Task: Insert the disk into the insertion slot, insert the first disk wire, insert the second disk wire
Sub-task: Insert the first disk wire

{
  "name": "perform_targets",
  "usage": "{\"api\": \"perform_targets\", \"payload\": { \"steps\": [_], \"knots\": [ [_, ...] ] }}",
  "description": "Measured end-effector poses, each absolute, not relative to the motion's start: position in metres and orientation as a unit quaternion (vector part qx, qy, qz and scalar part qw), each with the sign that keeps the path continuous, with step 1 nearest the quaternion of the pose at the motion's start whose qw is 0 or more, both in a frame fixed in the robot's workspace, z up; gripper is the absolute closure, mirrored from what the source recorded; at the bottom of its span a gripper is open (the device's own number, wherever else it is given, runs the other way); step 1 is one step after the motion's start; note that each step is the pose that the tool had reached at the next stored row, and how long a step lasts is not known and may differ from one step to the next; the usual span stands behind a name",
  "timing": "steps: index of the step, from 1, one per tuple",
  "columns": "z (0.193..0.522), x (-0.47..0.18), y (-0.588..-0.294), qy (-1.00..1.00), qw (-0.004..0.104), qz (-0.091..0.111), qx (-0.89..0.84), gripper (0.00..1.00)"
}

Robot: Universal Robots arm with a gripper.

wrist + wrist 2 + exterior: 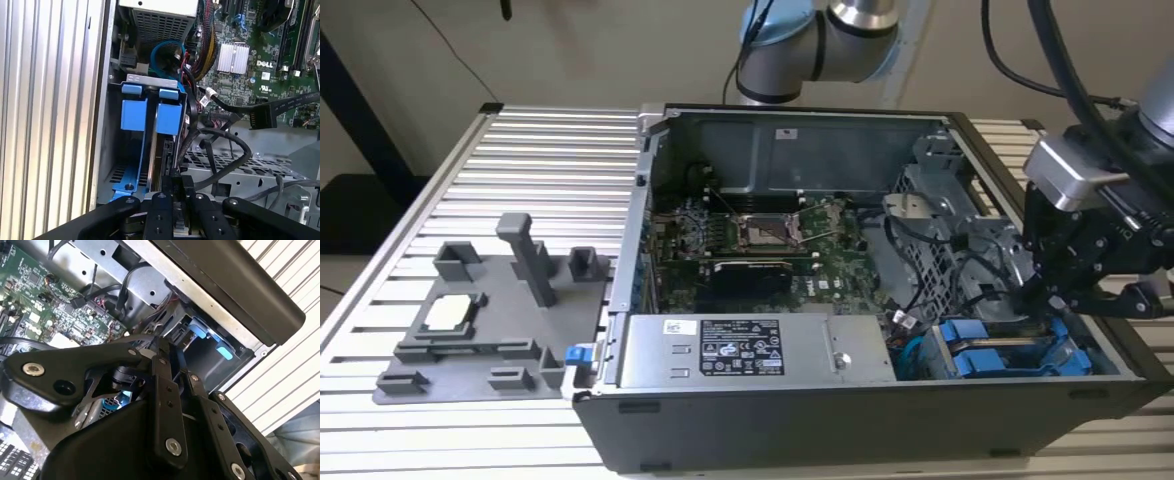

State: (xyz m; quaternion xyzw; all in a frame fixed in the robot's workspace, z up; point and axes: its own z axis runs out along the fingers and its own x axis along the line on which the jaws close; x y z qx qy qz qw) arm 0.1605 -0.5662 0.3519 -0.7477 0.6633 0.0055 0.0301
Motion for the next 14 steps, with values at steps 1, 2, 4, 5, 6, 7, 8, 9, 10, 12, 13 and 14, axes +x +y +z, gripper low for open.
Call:
{"api": "perform_targets", "payload": {
  "steps": [1,2,4,5,6,7,8,9,10,12,13,14],
  "knots": [
    [0.3514,0.1605,-0.5671,0.663,0.030,0.005,-0.748,0.81],
    [0.3509,0.1605,-0.5678,0.663,0.030,0.005,-0.748,0.81],
    [0.3498,0.1605,-0.5684,0.663,0.030,0.006,-0.748,0.81],
    [0.3495,0.1605,-0.5686,0.663,0.030,0.006,-0.748,0.81],
    [0.3492,0.1606,-0.5686,0.663,0.030,0.005,-0.748,0.81],
    [0.3488,0.1607,-0.5686,0.663,0.030,0.005,-0.748,0.81],
    [0.3485,0.1608,-0.5687,0.663,0.030,0.005,-0.748,0.81],
    [0.3482,0.1609,-0.5689,0.663,0.030,0.005,-0.748,0.81],
    [0.3479,0.1612,-0.5690,0.663,0.030,0.006,-0.748,0.81],
    [0.3478,0.1617,-0.5691,0.663,0.030,0.006,-0.748,0.81],
    [0.3478,0.1617,-0.5691,0.663,0.030,0.006,-0.748,0.81],
    [0.3478,0.1617,-0.5691,0.663,0.030,0.006,-0.748,0.81]
  ]
}}
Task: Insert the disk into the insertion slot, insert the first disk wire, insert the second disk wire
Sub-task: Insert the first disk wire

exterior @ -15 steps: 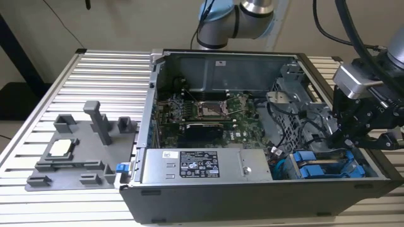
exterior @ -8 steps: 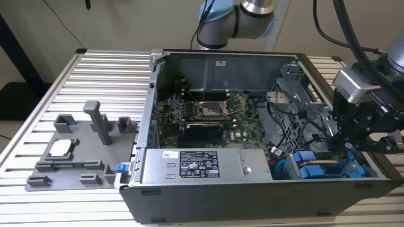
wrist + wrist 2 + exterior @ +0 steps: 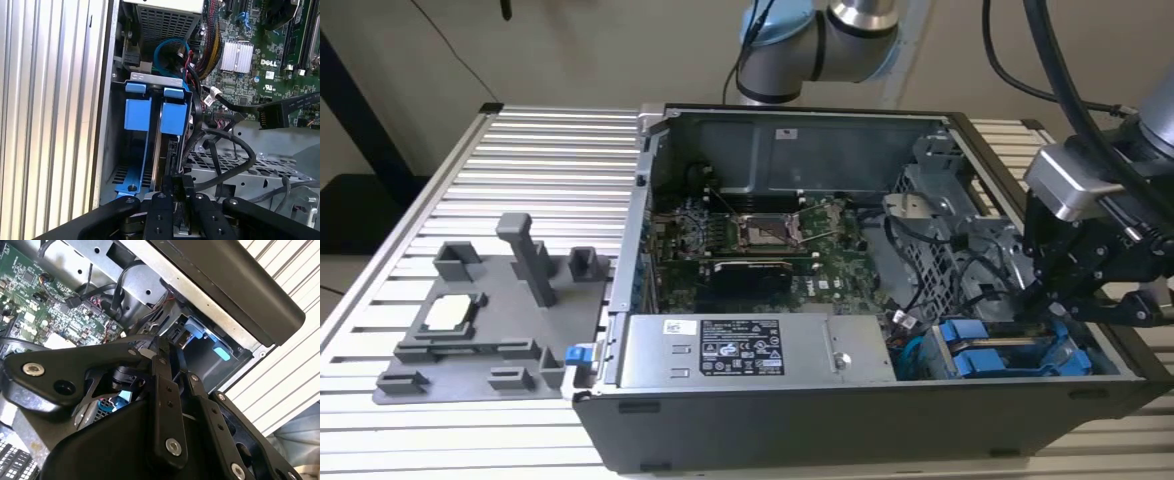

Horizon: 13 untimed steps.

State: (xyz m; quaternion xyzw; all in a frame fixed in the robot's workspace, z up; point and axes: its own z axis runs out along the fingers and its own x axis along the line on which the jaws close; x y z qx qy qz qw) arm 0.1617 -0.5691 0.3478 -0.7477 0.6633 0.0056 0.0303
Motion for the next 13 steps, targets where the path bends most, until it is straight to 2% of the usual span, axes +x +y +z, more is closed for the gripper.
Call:
{"api": "perform_targets", "payload": {
  "steps": [3,8,13],
  "knots": [
    [0.3474,0.1615,-0.5691,0.663,0.033,0.003,-0.748,0.81],
    [0.3448,0.1577,-0.5691,0.663,0.046,-0.014,-0.747,0.81],
    [0.3437,0.1548,-0.5692,0.668,0.048,-0.017,-0.743,0.81]
  ]
}}
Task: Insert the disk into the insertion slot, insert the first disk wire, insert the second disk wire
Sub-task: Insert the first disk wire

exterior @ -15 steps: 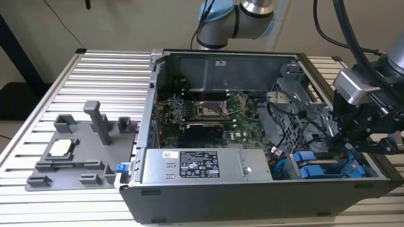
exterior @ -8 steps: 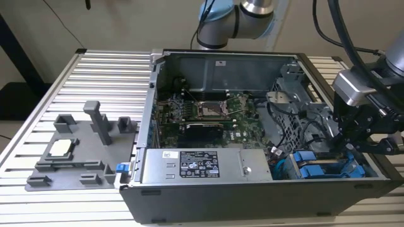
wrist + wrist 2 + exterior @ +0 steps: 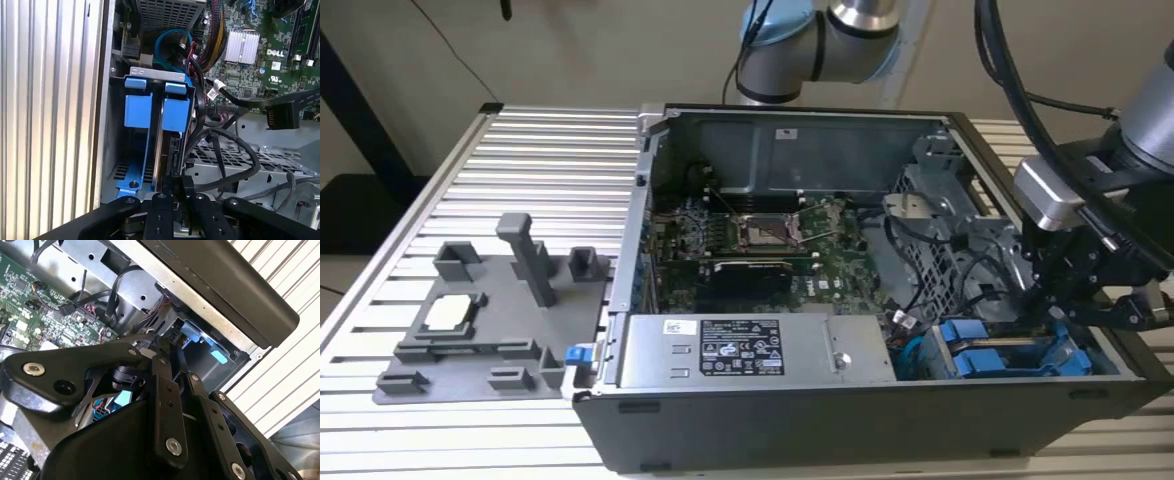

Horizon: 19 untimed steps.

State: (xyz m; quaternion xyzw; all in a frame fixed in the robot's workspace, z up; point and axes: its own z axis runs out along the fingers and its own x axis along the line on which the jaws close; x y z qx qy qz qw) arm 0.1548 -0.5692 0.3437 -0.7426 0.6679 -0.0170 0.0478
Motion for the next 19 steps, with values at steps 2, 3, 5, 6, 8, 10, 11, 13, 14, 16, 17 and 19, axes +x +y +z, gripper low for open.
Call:
{"api": "perform_targets", "payload": {
  "steps": [2,3,5,6,8,10,11,13,14,16,17,19],
  "knots": [
    [0.3433,0.1547,-0.5692,0.675,0.048,-0.018,-0.736,0.81],
    [0.3431,0.1547,-0.5692,0.679,0.047,-0.018,-0.732,0.81],
    [0.3427,0.1547,-0.5692,0.687,0.047,-0.018,-0.725,0.81],
    [0.3427,0.1547,-0.5692,0.688,0.047,-0.018,-0.724,0.81],
    [0.3427,0.1547,-0.5692,0.688,0.047,-0.018,-0.724,0.81],
    [0.3421,0.1547,-0.5691,0.688,0.047,-0.019,-0.724,0.81],
    [0.3419,0.1547,-0.5691,0.688,0.047,-0.019,-0.724,0.81],
    [0.3415,0.1547,-0.5692,0.690,0.047,-0.019,-0.722,0.81],
    [0.3414,0.1547,-0.5692,0.691,0.047,-0.019,-0.722,0.81],
    [0.3409,0.1547,-0.5692,0.693,0.047,-0.019,-0.719,0.81],
    [0.3407,0.1547,-0.5692,0.694,0.047,-0.019,-0.718,0.81],
    [0.3404,0.1547,-0.5692,0.696,0.047,-0.019,-0.716,0.81]
  ]
}}
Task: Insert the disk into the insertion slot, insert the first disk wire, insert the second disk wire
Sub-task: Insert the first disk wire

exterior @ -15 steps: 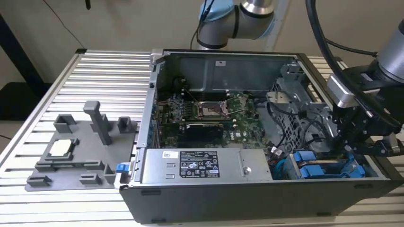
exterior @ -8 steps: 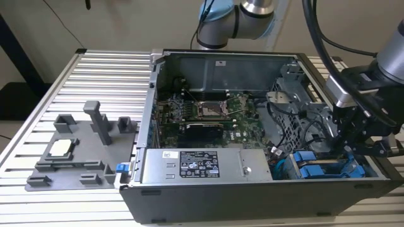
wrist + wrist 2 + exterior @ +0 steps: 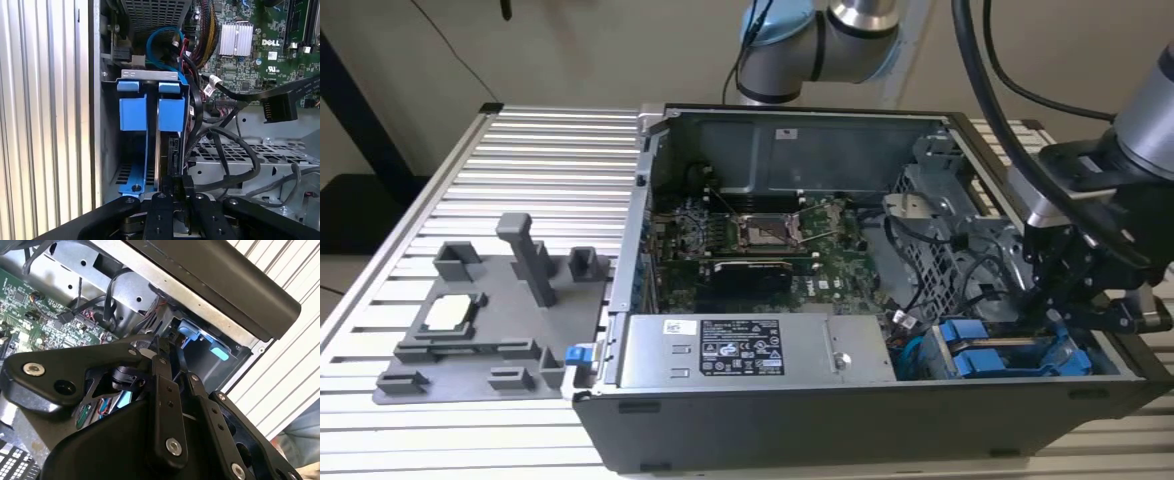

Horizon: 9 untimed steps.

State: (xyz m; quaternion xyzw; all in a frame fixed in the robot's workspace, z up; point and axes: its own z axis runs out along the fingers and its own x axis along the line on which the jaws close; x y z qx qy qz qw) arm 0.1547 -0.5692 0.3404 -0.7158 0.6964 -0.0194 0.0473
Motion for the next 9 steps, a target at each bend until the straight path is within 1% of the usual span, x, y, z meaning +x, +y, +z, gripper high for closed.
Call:
{"api": "perform_targets", "payload": {
  "steps": [9],
  "knots": [
    [0.3351,0.1547,-0.5692,0.705,0.047,-0.020,-0.708,0.81]
  ]
}}
